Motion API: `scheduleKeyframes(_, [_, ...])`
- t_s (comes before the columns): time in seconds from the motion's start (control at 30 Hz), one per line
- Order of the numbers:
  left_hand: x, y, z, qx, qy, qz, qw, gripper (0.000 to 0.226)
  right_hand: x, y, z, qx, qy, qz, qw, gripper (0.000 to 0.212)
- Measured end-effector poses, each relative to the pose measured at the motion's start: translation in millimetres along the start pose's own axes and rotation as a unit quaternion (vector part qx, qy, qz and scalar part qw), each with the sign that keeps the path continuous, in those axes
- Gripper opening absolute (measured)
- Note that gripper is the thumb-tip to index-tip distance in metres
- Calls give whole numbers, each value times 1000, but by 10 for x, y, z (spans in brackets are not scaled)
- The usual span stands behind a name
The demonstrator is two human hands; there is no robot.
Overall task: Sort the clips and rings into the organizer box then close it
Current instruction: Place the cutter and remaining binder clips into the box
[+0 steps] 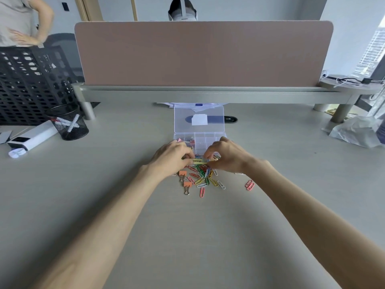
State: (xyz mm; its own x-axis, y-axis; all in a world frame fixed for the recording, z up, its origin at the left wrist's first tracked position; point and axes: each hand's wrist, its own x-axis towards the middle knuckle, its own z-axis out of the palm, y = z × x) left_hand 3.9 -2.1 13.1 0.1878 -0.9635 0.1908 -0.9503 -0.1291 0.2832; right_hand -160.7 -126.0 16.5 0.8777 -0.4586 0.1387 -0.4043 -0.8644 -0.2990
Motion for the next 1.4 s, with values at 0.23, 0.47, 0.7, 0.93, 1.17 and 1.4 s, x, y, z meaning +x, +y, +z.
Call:
scheduleKeyframes(0.23, [58,-13,-25,-63,-11,-1,998,16,-33,3,-47,47,4,-21,999,24])
scheduleKeyframes(0.47, [190,27,-111,-178,-10,-21,984,6,-44,137,-140,164,96,9,982,24])
scheduleKeyframes(0.7, [644,73,-64,-187,51,-49,980,12,174,365,-216,344,214,119,906,20])
scheduleKeyframes(0.93, [1048,-93,63,-158,52,-78,983,15,469,536,-195,282,266,174,905,11])
scheduleKeyframes(1.17, [1078,-239,139,-68,77,-39,994,13,593,606,-101,231,247,149,929,10])
scheduleKeyframes(1.4, [1059,-260,153,-88,70,-30,993,9,611,661,-31,234,208,135,940,14])
